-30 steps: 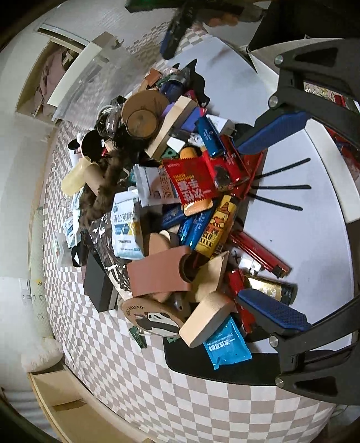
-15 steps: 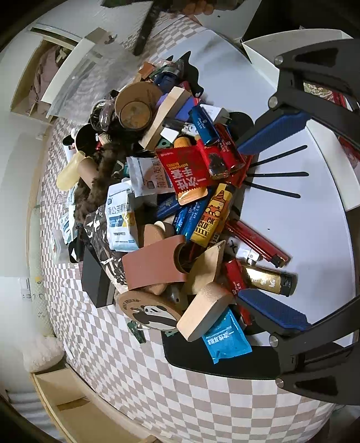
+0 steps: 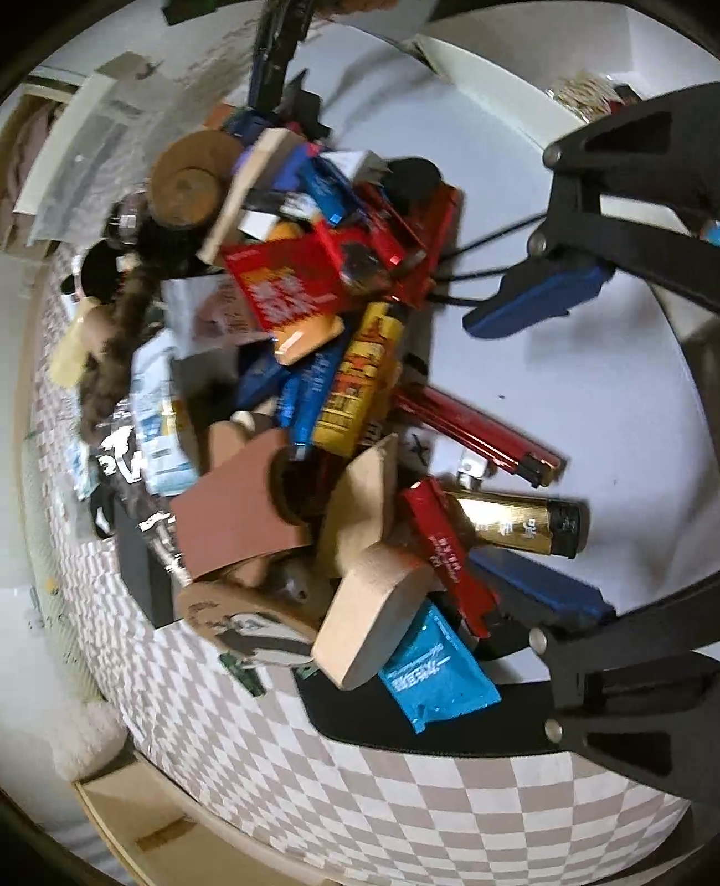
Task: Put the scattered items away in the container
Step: 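Grasp a red lipstick tube with the left tool while the right tool grasps a blue lipstick tube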
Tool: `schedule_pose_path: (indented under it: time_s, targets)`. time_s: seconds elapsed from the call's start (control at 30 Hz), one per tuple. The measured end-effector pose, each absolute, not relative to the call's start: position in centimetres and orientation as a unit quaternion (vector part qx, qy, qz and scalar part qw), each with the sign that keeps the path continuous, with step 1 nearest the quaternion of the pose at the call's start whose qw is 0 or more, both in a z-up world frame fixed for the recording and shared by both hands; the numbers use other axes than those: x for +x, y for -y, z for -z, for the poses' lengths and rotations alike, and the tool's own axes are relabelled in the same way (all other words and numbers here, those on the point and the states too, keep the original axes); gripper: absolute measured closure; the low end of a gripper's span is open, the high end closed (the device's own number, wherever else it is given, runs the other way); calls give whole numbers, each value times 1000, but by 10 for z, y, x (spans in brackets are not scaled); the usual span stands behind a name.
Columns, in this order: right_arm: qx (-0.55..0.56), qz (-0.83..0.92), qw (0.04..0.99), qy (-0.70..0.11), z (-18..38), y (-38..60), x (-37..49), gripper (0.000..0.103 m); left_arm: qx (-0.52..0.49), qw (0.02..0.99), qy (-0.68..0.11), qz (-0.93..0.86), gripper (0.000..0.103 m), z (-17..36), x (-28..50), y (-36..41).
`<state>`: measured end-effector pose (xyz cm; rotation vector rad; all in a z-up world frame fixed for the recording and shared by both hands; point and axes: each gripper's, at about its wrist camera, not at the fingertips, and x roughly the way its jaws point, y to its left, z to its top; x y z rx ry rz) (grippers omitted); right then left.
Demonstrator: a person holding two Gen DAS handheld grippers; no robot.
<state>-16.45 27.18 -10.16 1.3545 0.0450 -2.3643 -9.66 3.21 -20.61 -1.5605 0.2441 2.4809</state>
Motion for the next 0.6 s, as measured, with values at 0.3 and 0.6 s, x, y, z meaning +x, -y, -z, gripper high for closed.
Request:
schedule_pose_path:
  time_s: [0.3,0.6]
  targets:
    - [508,820,259,-40,116,-241,-151,58,-539,118,-112,-827,44,221,-98,-46]
    - [501,814,282,-79,121,-216,-140,58,-552,95,-114,-820,49,229,-103,-51]
